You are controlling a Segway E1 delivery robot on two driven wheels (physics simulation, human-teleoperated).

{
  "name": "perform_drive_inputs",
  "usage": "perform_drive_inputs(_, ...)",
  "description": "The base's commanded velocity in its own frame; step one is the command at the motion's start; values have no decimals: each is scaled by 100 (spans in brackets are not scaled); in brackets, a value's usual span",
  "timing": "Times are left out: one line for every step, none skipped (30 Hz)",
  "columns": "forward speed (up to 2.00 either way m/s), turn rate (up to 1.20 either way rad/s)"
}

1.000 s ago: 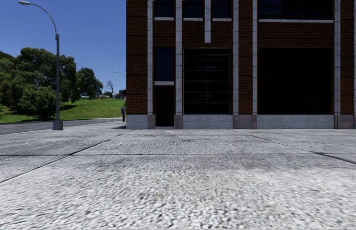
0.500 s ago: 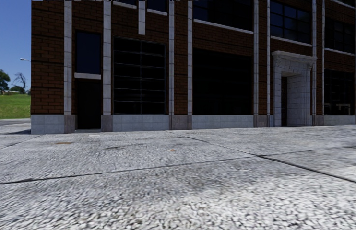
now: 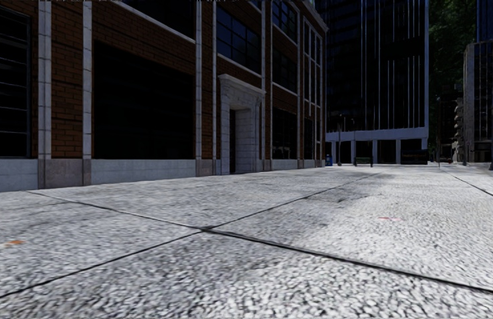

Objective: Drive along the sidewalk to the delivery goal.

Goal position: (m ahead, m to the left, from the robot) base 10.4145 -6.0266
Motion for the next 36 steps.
perform_drive_inputs(200, -120)
perform_drive_inputs(200, -120)
perform_drive_inputs(200, -120)
perform_drive_inputs(200, -120)
perform_drive_inputs(200, -120)
perform_drive_inputs(200, -120)
perform_drive_inputs(200, -120)
perform_drive_inputs(200, -120)
perform_drive_inputs(200, -120)
perform_drive_inputs(200, -120)
perform_drive_inputs(200, -105)
perform_drive_inputs(200, -88)
perform_drive_inputs(200, -11)
perform_drive_inputs(200, -3)
perform_drive_inputs(200, -3)
perform_drive_inputs(200, 0)
perform_drive_inputs(200, 0)
perform_drive_inputs(200, 0)
perform_drive_inputs(200, 0)
perform_drive_inputs(200, 0)
perform_drive_inputs(200, 0)
perform_drive_inputs(200, 0)
perform_drive_inputs(200, 0)
perform_drive_inputs(200, 0)
perform_drive_inputs(200, 0)
perform_drive_inputs(200, 24)
perform_drive_inputs(200, 70)
perform_drive_inputs(200, 97)
perform_drive_inputs(200, 120)
perform_drive_inputs(200, 120)
perform_drive_inputs(200, 120)
perform_drive_inputs(200, 120)
perform_drive_inputs(200, 120)
perform_drive_inputs(200, 120)
perform_drive_inputs(200, 119)
perform_drive_inputs(200, 35)
